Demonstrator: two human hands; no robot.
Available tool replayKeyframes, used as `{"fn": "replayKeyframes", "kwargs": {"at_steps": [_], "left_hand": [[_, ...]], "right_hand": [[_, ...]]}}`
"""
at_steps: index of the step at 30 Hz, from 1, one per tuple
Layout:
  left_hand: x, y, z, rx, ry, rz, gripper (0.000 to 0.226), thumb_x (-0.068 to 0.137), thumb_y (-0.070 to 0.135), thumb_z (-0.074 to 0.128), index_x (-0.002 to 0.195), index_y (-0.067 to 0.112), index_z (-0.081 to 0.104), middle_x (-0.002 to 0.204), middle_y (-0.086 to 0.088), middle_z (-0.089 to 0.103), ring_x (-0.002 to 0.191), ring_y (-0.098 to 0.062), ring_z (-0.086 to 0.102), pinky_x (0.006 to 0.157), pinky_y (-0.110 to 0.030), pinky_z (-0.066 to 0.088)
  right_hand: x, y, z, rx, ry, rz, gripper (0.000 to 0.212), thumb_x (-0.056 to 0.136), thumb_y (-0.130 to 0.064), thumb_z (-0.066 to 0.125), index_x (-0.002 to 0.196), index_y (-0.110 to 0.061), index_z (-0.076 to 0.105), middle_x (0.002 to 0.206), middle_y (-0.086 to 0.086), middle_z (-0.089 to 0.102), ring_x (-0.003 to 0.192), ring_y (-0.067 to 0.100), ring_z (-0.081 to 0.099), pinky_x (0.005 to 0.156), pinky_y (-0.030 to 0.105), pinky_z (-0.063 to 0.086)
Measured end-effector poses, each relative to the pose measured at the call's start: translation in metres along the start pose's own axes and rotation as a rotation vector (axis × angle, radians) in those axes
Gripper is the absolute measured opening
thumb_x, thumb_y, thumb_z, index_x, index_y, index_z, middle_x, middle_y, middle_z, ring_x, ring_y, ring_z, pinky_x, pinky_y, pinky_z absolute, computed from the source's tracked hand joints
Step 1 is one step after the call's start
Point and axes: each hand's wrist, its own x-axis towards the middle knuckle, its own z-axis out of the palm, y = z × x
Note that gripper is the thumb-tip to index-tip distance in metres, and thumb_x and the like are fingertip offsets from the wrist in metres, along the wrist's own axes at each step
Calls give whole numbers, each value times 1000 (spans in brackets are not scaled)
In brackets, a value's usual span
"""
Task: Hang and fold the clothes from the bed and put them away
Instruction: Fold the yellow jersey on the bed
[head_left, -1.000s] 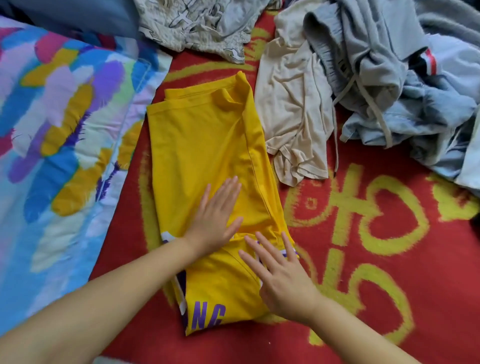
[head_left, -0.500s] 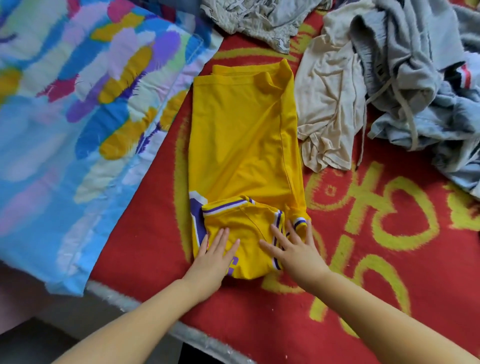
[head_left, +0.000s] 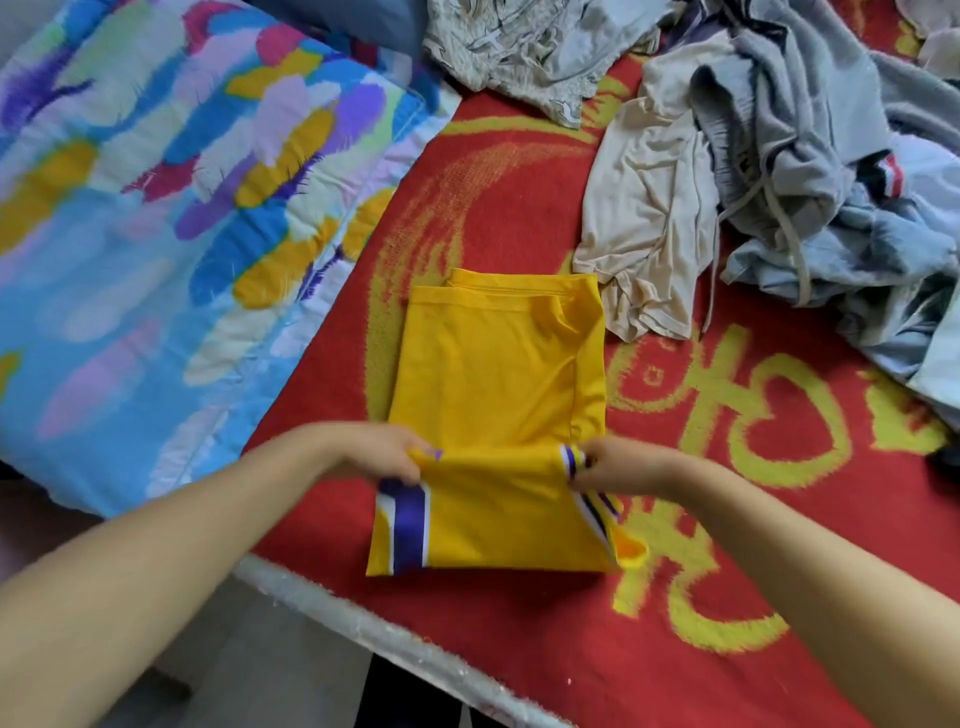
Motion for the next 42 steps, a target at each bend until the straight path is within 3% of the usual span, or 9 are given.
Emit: {"fn": "replayKeyframes", "kwargs": {"at_steps": [5, 9, 14, 20, 26, 28, 30, 35, 42], "left_hand": [[49, 4, -18, 389, 677, -46, 49, 93, 22, 55, 139, 14, 41, 134, -16, 49, 120, -30, 50, 95, -32, 41], [50, -11, 61, 834, 938, 294, 76, 84, 44, 61, 147, 11, 33, 153, -13, 32, 140, -26, 33, 110, -57, 28], [46, -68, 119, 1020, 631, 186, 110, 57, 58, 76, 148, 17, 28, 155, -15, 22, 143, -27, 25, 106, -63, 29], [62, -65, 88, 1053, 519, 58, 103, 85, 1, 53, 141, 28, -29, 153, -10, -31, 139, -29, -28, 113, -58, 7], [12, -25, 70, 640, -161, -11, 87, 85, -10, 33, 152, 33, 0, 160, -5, -7, 146, -29, 12, 108, -39, 35], [-6, -11, 54, 485, -344, -96, 80, 82, -4, 29, 151, 34, 15, 131, -11, 45, 88, -28, 61, 59, -31, 47], [-13, 3, 30, 395, -378, -161, 61, 82, -1, 33, 139, 19, 39, 81, -14, 51, 51, -19, 43, 43, -26, 32], [19, 37, -59, 145, -173, -134, 23, 86, -3, 42, 97, 8, 58, 75, -13, 61, 63, -20, 57, 56, -25, 44], [86, 43, -56, 760, 709, -179, 52, 97, 44, 42, 140, 14, 41, 144, -15, 41, 133, -31, 38, 108, -51, 27]], "right_hand": [[39, -1, 9, -116, 560, 181, 57, 95, -21, 48, 147, -17, 27, 142, 18, 39, 127, 35, 42, 98, 43, 41], [24, -3, 81, -581, 629, -200, 87, 80, -33, 66, 153, -24, 20, 160, 13, 10, 147, 35, 2, 110, 67, 17], [30, 32, 124, -755, 274, -103, 105, 91, -44, 55, 136, -36, -39, 149, 0, -41, 129, 38, -42, 100, 74, -13], [45, 23, 98, -725, 247, -45, 98, 96, -14, 50, 140, -37, -34, 147, -4, -44, 137, 38, -33, 107, 72, 4], [-3, 1, 80, -622, -207, -78, 84, 92, 7, 39, 153, -36, 0, 161, -5, -8, 145, 36, 12, 105, 55, 35], [-20, -4, 62, -448, -383, -74, 74, 87, 7, 34, 151, -29, 23, 149, 4, 37, 97, 17, 54, 69, 19, 48], [-26, -11, 31, -302, -420, -19, 55, 86, 0, 36, 136, -21, 45, 97, 0, 61, 64, 8, 45, 49, 15, 37], [12, -12, -58, -194, -54, -5, 33, 93, -13, 49, 123, -24, 56, 106, -5, 62, 83, 8, 58, 69, 18, 48], [69, -5, -24, -337, 745, 136, 56, 98, -19, 40, 151, -20, 23, 157, 8, 24, 146, 27, 16, 115, 57, 13]]}}
